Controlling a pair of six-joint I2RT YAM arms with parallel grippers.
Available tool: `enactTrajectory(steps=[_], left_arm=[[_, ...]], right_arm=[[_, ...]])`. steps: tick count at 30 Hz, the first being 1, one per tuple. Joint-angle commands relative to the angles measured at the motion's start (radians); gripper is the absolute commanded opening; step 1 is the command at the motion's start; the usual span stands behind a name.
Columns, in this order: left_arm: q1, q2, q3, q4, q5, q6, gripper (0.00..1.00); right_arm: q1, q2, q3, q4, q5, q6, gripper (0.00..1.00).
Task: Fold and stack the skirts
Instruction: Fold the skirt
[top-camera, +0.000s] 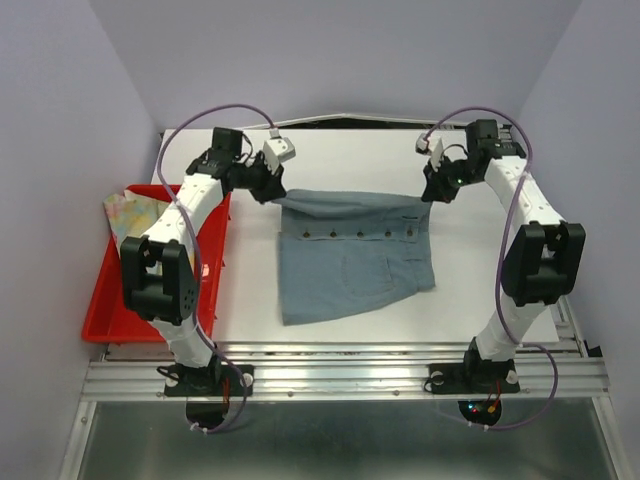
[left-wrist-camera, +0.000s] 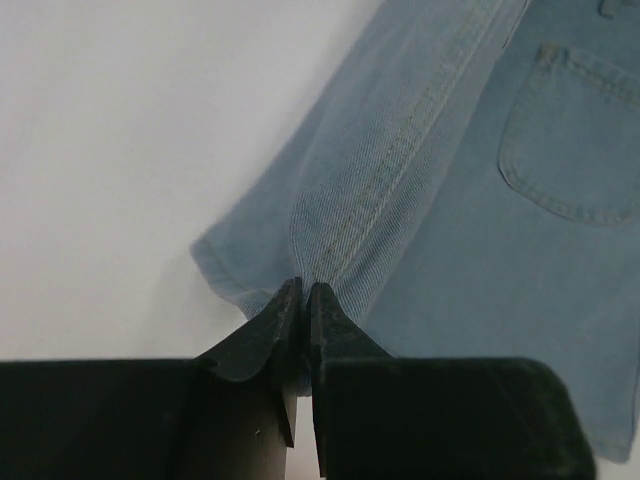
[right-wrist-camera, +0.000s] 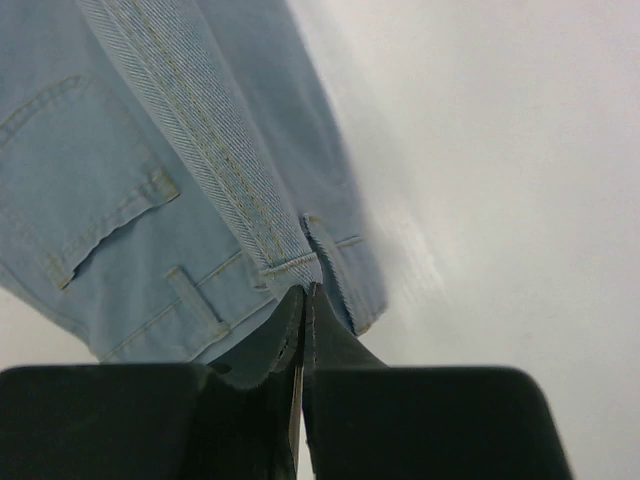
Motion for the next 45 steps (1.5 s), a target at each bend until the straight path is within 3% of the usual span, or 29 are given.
enactTrajectory(steps=[1,5,11,21,28,36,45], left_arm=[[-0.021,-0.13,-0.171,-0.082,0.019,0.151,0.0],[-0.081,-0.227,-0.404,-0.046,-0.036,0.185,0.0],[-0.228,-0.215,-0.516,0.082,-0.186,0.038,0.0],[-0.239,0.081,-0.271,0.076,-0.317,-0.157,0.0],[-0.188,0.209,-0.007,0.028,-0.38,-0.166,0.0],[-0.168,-0.009,-0.016,-0.047,-0.312,-0.059,0.0],[-0.182,-0.222,-0.191,-0.166,-0.237,-0.008,0.0]], right_arm=[[0.02,-0.079,-0.186,-0.016,0.067,-0.128,0.01],[0.041,-0.142,-0.31,0.018,0.113,-0.154,0.01],[0.079,-0.156,-0.472,0.114,0.176,-0.12,0.01],[0.08,-0.041,-0.411,0.183,0.21,0.012,0.01],[0.08,0.047,-0.247,0.174,0.225,0.06,0.01],[0.08,-0.027,-0.135,0.05,0.161,0.021,0.01],[0.08,-0.182,-0.244,-0.019,0.158,-0.075,0.01]])
